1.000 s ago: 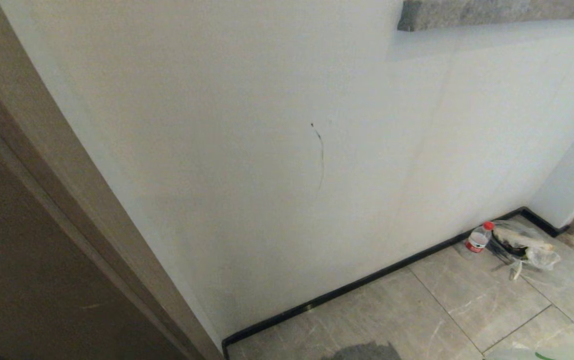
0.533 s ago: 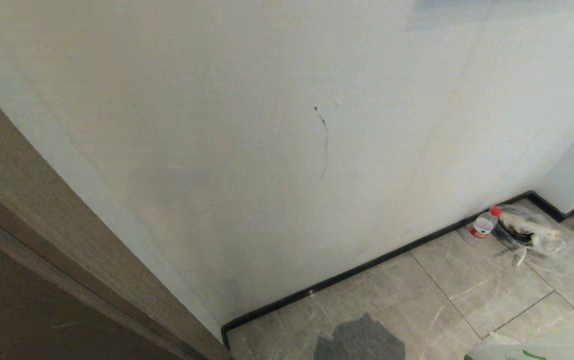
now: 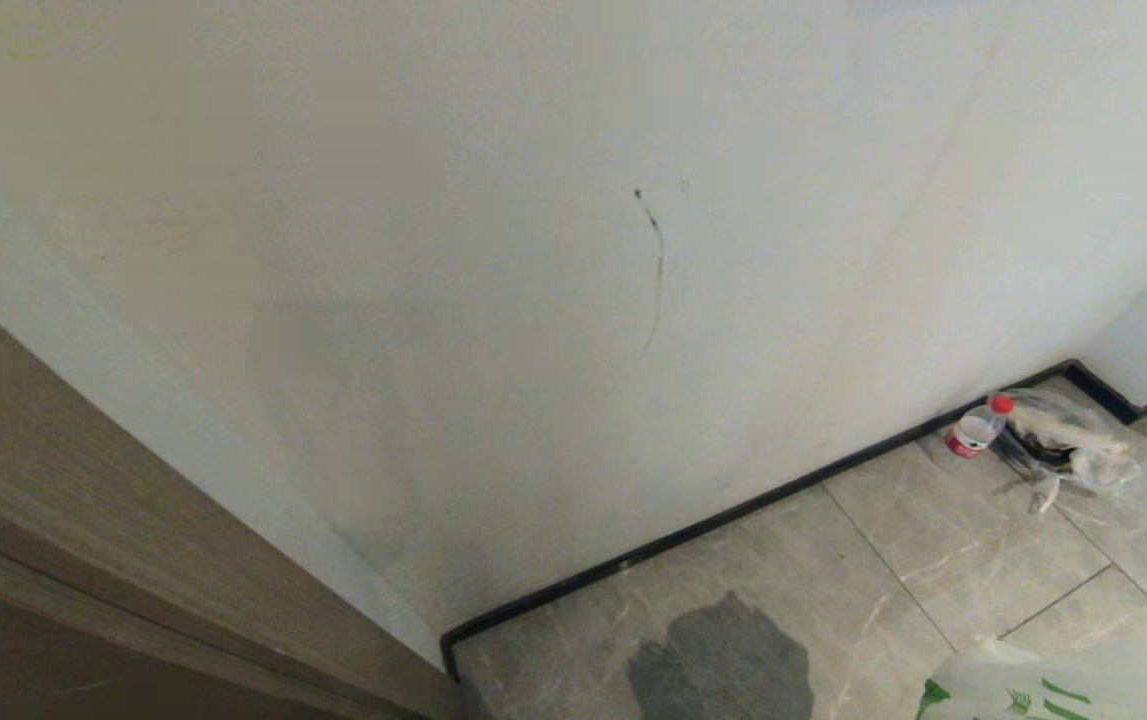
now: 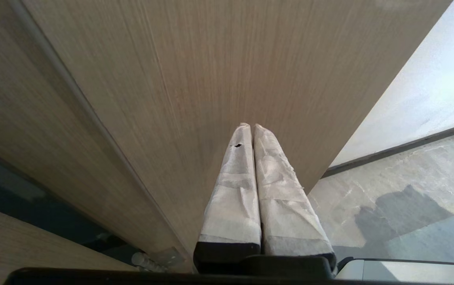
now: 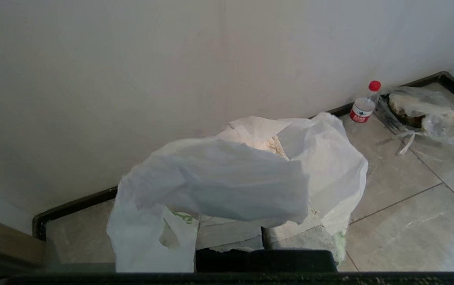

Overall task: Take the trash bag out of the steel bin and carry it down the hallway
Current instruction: Put the trash bag at the door

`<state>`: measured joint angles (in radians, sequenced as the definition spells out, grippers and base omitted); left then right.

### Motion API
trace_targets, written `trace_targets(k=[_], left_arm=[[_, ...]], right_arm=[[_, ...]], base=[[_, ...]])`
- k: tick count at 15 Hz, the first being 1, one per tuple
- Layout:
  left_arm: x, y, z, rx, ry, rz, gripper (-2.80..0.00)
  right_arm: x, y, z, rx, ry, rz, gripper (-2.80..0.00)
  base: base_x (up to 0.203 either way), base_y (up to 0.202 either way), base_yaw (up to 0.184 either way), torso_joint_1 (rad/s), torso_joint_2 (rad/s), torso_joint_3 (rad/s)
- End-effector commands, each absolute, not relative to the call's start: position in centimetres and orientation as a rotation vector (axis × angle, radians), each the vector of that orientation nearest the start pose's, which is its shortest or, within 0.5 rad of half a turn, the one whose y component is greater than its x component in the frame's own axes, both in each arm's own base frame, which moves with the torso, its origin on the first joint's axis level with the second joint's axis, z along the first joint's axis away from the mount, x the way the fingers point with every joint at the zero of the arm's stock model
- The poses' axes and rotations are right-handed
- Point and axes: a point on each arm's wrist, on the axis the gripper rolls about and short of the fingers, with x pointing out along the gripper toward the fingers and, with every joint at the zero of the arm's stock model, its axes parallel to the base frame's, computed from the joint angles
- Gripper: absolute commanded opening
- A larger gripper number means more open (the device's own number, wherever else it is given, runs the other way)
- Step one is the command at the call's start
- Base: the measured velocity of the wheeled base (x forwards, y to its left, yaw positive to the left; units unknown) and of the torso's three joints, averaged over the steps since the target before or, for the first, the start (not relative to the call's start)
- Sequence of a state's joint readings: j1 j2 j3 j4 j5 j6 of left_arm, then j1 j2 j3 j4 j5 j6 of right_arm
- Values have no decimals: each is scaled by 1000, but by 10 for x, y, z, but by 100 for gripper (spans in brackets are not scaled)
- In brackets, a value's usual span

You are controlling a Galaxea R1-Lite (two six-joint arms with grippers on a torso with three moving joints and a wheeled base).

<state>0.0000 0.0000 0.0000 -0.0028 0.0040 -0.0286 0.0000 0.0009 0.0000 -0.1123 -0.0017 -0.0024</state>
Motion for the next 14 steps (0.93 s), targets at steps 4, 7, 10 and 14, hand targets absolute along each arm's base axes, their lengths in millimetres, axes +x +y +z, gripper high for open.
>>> trace_targets(k=[4, 7, 10, 14], left_arm=[[-23, 0, 75, -29, -2, 5, -280], [-23, 0, 75, -29, -2, 5, -280], [-23, 0, 75, -29, -2, 5, -280], [-23, 0, 75, -29, -2, 5, -280]], right_arm=[[-26, 0, 96, -10, -101, 15, -280], [-30, 1, 159, -19, -64, 41, -280], [7, 1, 213, -31, 108, 54, -280], [76, 5, 233, -74, 350, 144, -280]], base=[[0, 0, 0, 0, 0, 0], [0, 0, 0, 0, 0, 0], [0, 0, 0, 0, 0, 0], [0, 0, 0, 0, 0, 0]])
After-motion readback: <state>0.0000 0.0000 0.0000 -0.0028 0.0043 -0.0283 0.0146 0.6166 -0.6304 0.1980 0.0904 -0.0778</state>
